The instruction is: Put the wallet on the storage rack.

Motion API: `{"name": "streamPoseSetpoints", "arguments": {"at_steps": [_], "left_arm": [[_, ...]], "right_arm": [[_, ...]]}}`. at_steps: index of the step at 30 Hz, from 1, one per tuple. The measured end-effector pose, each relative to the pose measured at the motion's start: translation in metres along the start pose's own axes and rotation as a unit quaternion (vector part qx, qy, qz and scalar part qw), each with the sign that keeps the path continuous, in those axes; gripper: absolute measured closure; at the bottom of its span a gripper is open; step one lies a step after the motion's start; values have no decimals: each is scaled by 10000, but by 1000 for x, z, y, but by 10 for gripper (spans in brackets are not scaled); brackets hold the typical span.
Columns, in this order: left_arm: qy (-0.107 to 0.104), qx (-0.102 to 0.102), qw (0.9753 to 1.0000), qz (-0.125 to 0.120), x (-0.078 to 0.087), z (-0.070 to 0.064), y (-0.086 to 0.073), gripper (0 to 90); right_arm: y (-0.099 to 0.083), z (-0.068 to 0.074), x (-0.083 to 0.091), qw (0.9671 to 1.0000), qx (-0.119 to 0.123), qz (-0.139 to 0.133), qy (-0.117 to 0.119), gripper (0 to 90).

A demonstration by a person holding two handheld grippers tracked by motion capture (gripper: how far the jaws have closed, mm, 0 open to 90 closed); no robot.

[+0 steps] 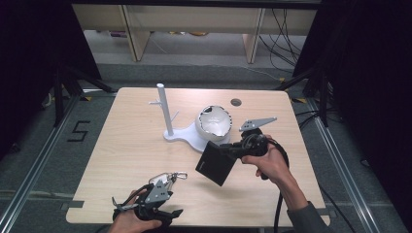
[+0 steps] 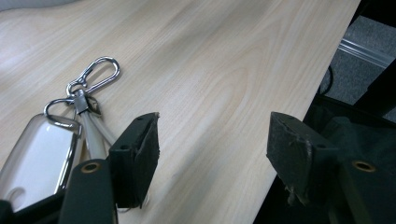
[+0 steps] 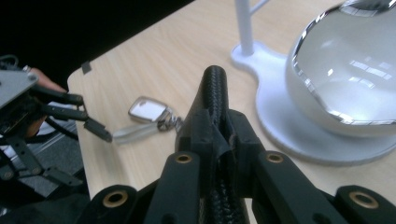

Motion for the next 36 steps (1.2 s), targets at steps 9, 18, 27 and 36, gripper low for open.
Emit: {"name": "streamPoseSetpoints", "arguments": {"at_steps": [9,18,27,36], "left_arm": [[215,180,9995,-129,16,10,-8,306],[346,383,9984,-233,23,19,-14,290],[460,449,9977,-195,28,26,-18,275],[450,448,9979,-162,29,28,-19,271]], "right_arm": [[26,-14,19,9996,-165,-180,-173,835],[46,-30,35,9980,-407,-357,-330,835],[61,-59,43,9938,-730,-581,-598,835],[71,-91,37,9878,-1049,-602,-986,835]]}}
Point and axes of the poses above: each handheld gripper's, and its own axes: x roughly backward along the jaws, y roughly out of its top, z roughly to its left, the point moved 3 cm from there along -x, roughly forward along the jaws, and after that the axes turned 7 degrees about z, right-handed, at the moved point
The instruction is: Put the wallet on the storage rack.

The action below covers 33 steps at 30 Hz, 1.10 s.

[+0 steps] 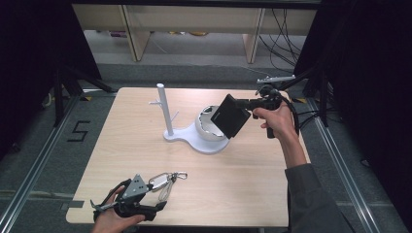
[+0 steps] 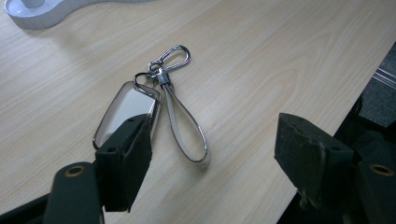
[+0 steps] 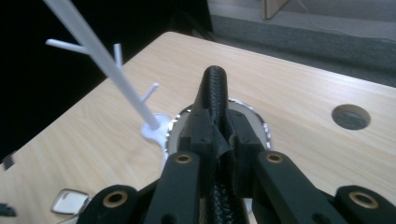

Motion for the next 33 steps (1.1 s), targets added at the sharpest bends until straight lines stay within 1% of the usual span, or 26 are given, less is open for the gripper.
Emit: {"name": "streamPoseSetpoints", "arguments": {"at_steps": [1,3,5,6,7,8,9,10,12,13,16,17,18,19,21,22,23,24,25,27,28,29,30,31,32,33], "left_arm": [[0,0,10000,0,0,0,0,270],[15,20,10000,14,-1,0,0,270],[-4,30,10000,5,-1,-1,0,270],[1,19,10000,9,-2,0,0,270],[-11,31,10000,15,-1,-1,0,270],[-11,31,10000,15,-1,-1,0,270],[-33,56,10000,-9,-1,-1,0,270],[-49,91,9999,-27,-1,-1,0,270],[-61,40,10000,9,-1,-1,0,270],[-32,56,10000,10,-1,0,0,270],[-84,94,9999,-12,-1,0,0,270],[-72,50,10000,-14,0,0,0,270],[-88,78,9999,-31,0,0,0,270],[-69,118,9999,-44,0,0,-1,270],[-80,69,9999,-1,1,1,-1,270],[-71,132,9999,-42,0,1,-1,270],[-71,132,9999,-42,0,1,-1,269],[-81,130,9999,-43,0,2,-1,269],[-49,92,9999,1,1,3,-2,269],[-35,103,9999,11,1,4,-2,269],[-77,135,9999,-18,1,3,-2,269],[-75,129,9999,-11,1,3,-2,269],[-54,144,9999,-11,0,4,-2,269],[-58,142,9999,-3,0,3,-2,269],[-94,105,9999,21,0,3,-3,269],[-51,104,9999,44,-1,3,-3,269]], "right_arm": [[0,0,0,10000,0,0,0,835],[3,-7,-4,9997,-218,24,-73,835],[5,-9,-5,9997,-217,7,-112,835],[7,-14,-8,9993,-346,-16,-146,835],[8,-16,-9,9992,-377,-19,-159,835],[9,-19,-10,9992,-326,-3,-239,835],[9,-19,-10,9992,-326,-3,-239,835],[12,-23,-13,9987,-439,-8,-268,835],[13,-24,-14,9985,-466,7,-287,835],[15,-26,-18,9979,-561,8,-337,835],[17,-27,-23,9974,-624,10,-363,835],[18,-26,-26,9964,-772,33,-347,835],[19,-29,-28,9972,-647,10,-371,835],[19,-28,-31,9968,-712,7,-373,835],[19,-28,-34,9964,-769,29,-359,835],[19,-30,-40,9960,-816,44,-366,835],[19,-31,-42,9960,-791,54,-405,835],[19,-31,-45,9959,-843,37,-339,835],[20,-31,-47,9956,-866,32,-355,834],[21,-31,-49,9961,-811,-6,-339,834],[21,-29,-50,9955,-900,-8,-298,835],[21,-25,-50,9937,-1088,60,-248,835],[22,-28,-51,9961,-814,14,-343,835],[23,-26,-51,9956,-876,67,-335,835],[24,-27,-51,9962,-816,25,-305,835],[25,-26,-51,9958,-865,15,-291,835]]}}
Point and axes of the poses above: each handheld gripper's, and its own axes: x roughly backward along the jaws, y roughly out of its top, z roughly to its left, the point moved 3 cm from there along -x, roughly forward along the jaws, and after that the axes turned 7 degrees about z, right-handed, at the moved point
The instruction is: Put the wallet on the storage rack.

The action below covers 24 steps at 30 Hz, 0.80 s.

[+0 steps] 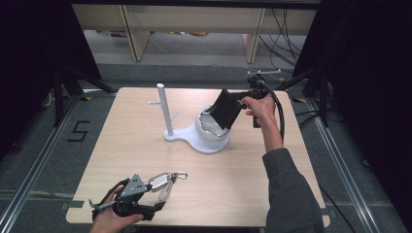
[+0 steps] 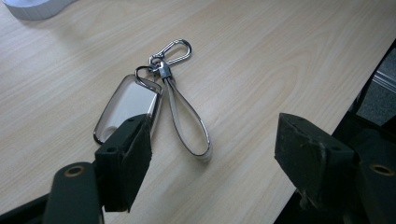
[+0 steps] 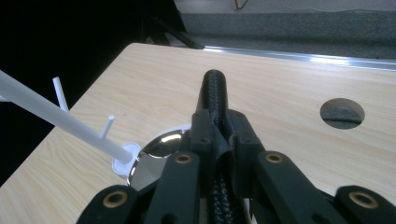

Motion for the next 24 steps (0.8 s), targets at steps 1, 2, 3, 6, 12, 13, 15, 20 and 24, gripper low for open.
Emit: {"name": "streamPoseSetpoints", "arguments": {"at_steps": [1,2,3,6,12,13,15,20,24], "left_arm": [[-62,-3,10000,-7,0,-1,0,269],[-62,-3,10000,-7,0,-1,0,269],[-31,-46,10000,19,-1,-1,0,269],[-15,-38,10000,34,-2,-1,0,269],[-100,160,9998,-70,-4,-4,-1,269],[-68,15,10000,-27,-3,-3,-1,269],[-52,-12,10000,19,-3,-2,-1,269],[-1,-12,10000,29,-3,0,-2,269],[-44,24,10000,23,-3,-1,-2,269]], "right_arm": [[0,0,0,10000,-42,21,2,835],[0,1,0,10000,-78,17,-4,835],[0,0,-2,10000,-9,11,-9,835],[-1,-1,-5,10000,-54,12,0,835],[-11,0,-20,9996,-219,144,115,834],[-14,0,-23,9995,-223,204,133,834],[-19,-1,-31,9995,-170,230,106,833],[-25,0,-38,9993,-209,247,201,815],[-25,-1,-36,9992,-193,298,172,702]]}}
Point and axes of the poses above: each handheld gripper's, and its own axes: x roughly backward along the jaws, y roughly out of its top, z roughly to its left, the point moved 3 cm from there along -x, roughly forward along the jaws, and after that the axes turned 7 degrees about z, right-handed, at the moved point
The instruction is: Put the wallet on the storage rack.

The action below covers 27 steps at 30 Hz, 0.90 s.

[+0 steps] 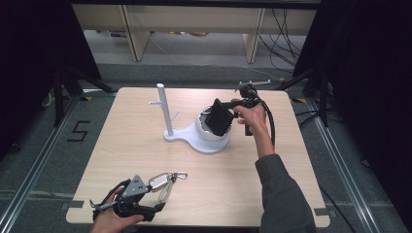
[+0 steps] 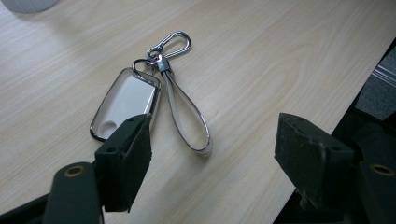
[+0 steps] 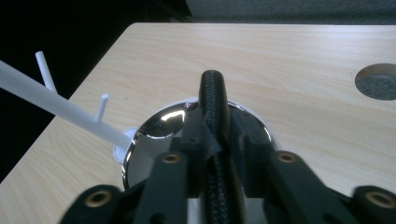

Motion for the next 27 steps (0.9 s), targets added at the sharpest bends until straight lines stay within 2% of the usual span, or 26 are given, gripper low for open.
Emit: {"name": "streamPoseSetpoints", "arguments": {"at_steps": [1,2,4,5,6,7,9,10,11,12,13,14,15,17,19,20,21,24,25,27], "left_arm": [[0,0,10000,0,0,0,0,269],[2,-19,10000,19,0,0,0,269],[0,-6,10000,12,-1,0,0,269],[-1,2,10000,7,-1,0,0,269],[-2,-19,10000,18,-1,0,0,269],[2,10,10000,-6,-1,0,0,269],[-5,36,10000,-11,-1,0,0,269],[57,-10,10000,29,-1,3,-1,269],[40,9,10000,3,-1,3,-1,269],[40,9,10000,3,-1,3,-1,269],[21,-1,10000,19,-1,3,-1,269],[53,33,10000,3,-1,4,-1,269],[53,33,10000,3,-1,4,-1,269],[44,20,10000,9,-1,3,-1,269],[23,-22,10000,43,-1,3,-1,269],[24,11,10000,19,-1,3,-1,269],[20,0,10000,27,-1,3,-1,269],[34,-17,10000,52,0,4,-2,269],[89,-85,9998,128,1,7,-2,269],[89,-8,9999,61,0,6,-2,269]], "right_arm": [[0,0,0,10000,0,0,0,702],[0,-2,3,9997,93,-16,-212,612],[0,-3,4,9996,116,-8,-264,594],[-2,0,7,9996,-33,67,-281,545],[-2,-2,11,9993,-5,68,-381,486],[-2,-3,13,9990,91,5,-447,466],[-2,-2,17,9988,1,46,-494,455],[-4,1,25,9988,-45,54,-494,433],[-3,-2,27,9984,168,-2,-542,427],[-3,-2,27,9984,168,-2,-542,427],[-5,1,35,9978,313,-68,-587,416],[-6,4,37,9987,144,-38,-479,417],[-6,4,37,9987,144,-38,-479,417],[-10,2,44,9981,372,-161,-455,411],[-13,2,48,9983,364,-198,-411,405],[-15,3,50,9987,235,-174,-417,403],[-16,1,51,9983,360,-208,-412,401],[-22,3,56,9981,454,-210,-348,398],[-26,5,58,9986,374,-216,-321,396],[-31,3,62,9978,534,-238,-299,391]]}}
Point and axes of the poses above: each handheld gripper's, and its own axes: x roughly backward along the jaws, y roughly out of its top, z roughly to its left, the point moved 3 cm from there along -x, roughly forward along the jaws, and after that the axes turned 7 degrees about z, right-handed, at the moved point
